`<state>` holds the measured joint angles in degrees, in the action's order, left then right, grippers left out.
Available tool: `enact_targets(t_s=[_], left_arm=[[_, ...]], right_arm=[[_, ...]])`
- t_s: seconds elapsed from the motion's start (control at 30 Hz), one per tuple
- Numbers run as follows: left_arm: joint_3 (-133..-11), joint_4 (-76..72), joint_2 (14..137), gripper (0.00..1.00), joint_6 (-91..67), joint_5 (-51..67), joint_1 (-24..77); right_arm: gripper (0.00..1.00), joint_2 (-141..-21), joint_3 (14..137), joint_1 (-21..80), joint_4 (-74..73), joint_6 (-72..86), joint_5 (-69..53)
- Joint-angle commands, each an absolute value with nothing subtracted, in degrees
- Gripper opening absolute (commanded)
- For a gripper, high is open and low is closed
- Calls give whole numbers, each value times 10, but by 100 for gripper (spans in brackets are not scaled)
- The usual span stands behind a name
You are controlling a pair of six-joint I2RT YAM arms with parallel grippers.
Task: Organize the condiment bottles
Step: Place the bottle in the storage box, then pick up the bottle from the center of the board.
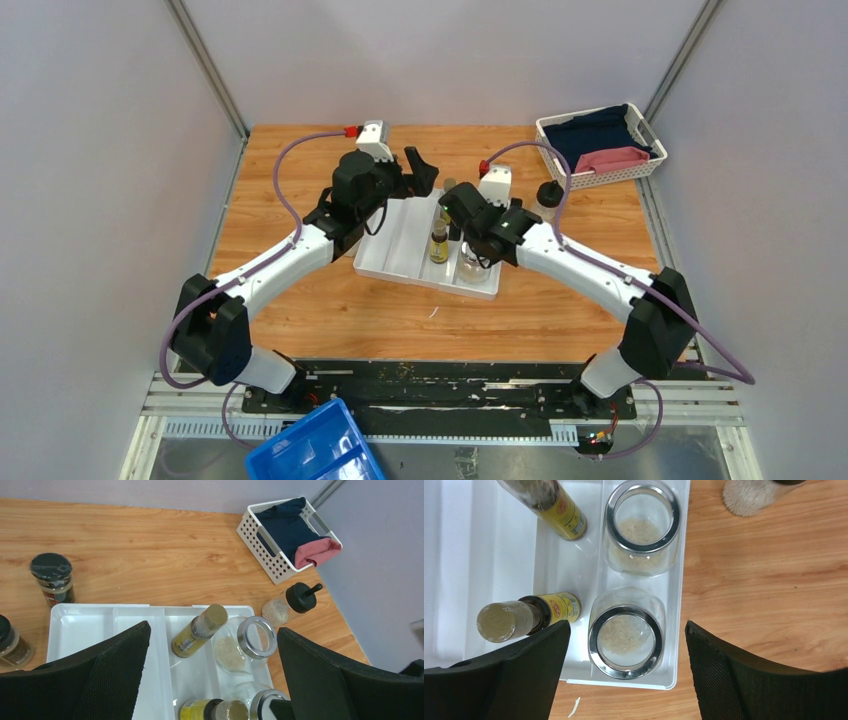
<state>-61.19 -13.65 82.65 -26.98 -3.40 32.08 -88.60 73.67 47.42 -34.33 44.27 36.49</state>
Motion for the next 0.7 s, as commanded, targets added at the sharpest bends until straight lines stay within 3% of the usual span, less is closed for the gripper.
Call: enact_targets(t_s=[0.0,0.3,0.67], left_arm=[[-636,-132,836,100,-267,-49,328],[-677,-91,859,100,-272,-50,316],[-691,-75,880,100,-295,-20,277]], right_arm=[[88,-835,755,469,-349,411,433],[88,-784,723,328,-338,336,396],[89,-835,727,217,-321,294,326]])
